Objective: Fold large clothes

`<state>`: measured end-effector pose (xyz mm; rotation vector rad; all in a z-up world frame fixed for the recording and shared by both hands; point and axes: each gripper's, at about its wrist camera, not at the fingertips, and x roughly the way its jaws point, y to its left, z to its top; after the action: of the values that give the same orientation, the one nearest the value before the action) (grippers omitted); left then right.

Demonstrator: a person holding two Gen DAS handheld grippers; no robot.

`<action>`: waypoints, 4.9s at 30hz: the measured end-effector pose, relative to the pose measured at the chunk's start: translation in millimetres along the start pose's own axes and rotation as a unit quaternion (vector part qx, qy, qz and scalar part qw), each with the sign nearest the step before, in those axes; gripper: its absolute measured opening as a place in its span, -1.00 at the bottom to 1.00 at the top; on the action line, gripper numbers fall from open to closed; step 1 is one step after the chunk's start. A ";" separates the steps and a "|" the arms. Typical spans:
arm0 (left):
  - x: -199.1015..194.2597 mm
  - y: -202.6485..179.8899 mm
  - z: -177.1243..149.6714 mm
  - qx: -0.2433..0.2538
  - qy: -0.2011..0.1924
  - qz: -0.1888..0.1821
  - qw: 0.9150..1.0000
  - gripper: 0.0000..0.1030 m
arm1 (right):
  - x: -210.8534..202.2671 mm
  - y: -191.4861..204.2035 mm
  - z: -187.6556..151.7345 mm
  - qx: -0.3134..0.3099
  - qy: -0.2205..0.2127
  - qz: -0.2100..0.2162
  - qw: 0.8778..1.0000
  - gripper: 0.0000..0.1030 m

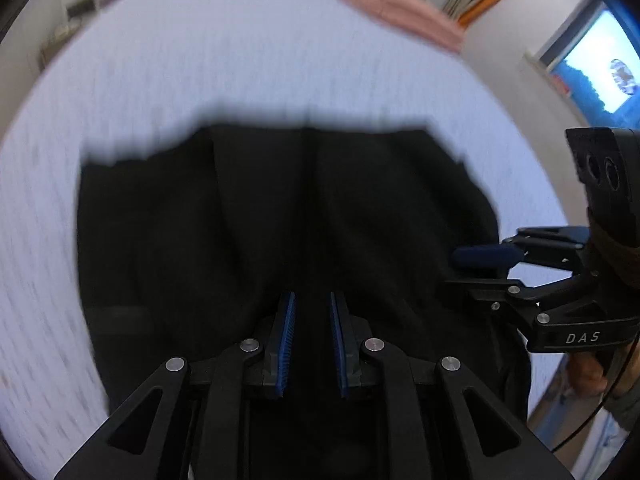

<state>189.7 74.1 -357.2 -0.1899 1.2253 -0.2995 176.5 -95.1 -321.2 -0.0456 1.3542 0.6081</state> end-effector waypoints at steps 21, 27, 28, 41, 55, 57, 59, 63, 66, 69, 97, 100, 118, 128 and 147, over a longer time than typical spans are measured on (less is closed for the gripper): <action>-10.3 -47.7 -25.5 -0.068 -0.055 -0.044 0.995 -0.19 | -32.7 -27.4 35.9 0.025 -0.083 0.002 0.996 -0.01; 57.3 -29.0 -43.9 -0.109 -0.025 -0.013 0.994 -0.20 | 37.2 -35.9 46.5 0.025 -0.007 -0.025 0.999 -0.02; 56.8 -28.1 -41.0 -0.116 -0.024 -0.015 0.993 -0.21 | 34.8 -37.5 46.6 0.031 -0.008 -0.020 0.999 -0.02; -18.3 -30.9 -76.7 -0.139 -0.056 -0.048 0.988 -0.20 | -64.9 -65.1 -49.3 0.066 -0.084 0.053 0.993 0.15; -89.6 51.0 -205.2 -0.180 -0.003 0.030 0.983 -0.13 | -74.7 -89.0 -223.1 0.208 -0.028 -0.013 0.978 0.18; -100.8 72.8 -222.0 -0.191 0.003 0.063 0.980 -0.01 | -83.5 -100.3 -247.9 0.226 -0.038 -0.035 0.973 0.18; -113.4 99.7 -243.0 -0.209 -0.005 0.082 0.974 0.04 | -89.5 -107.0 -257.2 0.245 -0.048 -0.058 0.967 0.19; -117.3 145.2 -272.9 -0.253 -0.001 0.090 0.963 0.21 | -92.5 -127.8 -298.1 0.297 -0.060 -0.085 0.949 0.36; -107.1 169.6 -296.7 -0.270 0.023 0.058 0.961 0.21 | -80.2 -129.2 -313.6 0.328 -0.059 -0.085 0.939 0.37; -93.9 178.6 -314.1 -0.275 0.042 0.019 0.960 0.21 | -81.2 -138.1 -334.8 0.346 -0.058 -0.082 0.933 0.37; -65.6 129.0 -374.4 -0.218 0.114 -0.053 0.968 -0.64 | -49.8 -101.5 -394.6 0.222 0.073 -0.011 0.972 -0.28; -73.7 111.2 -366.1 -0.203 0.103 -0.043 0.973 -0.80 | -61.9 -96.5 -386.9 0.202 0.075 -0.028 0.976 -0.61; -175.9 90.8 -174.6 -0.184 -0.120 -0.100 0.970 -0.79 | -165.9 -155.0 -236.9 0.274 -0.084 0.091 0.954 -0.62; -164.4 113.8 -30.4 -0.192 -0.219 -0.068 0.954 -0.75 | -183.8 -219.6 -101.8 0.246 -0.141 0.096 0.954 -0.58; -86.9 147.8 9.1 -0.282 -0.162 0.020 0.946 -0.35 | -101.7 -319.9 -68.7 0.371 -0.095 0.210 0.899 -0.20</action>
<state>189.8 241.9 -321.2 -0.6815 0.9593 0.1258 244.8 -430.1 -343.5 0.9254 1.3340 0.3982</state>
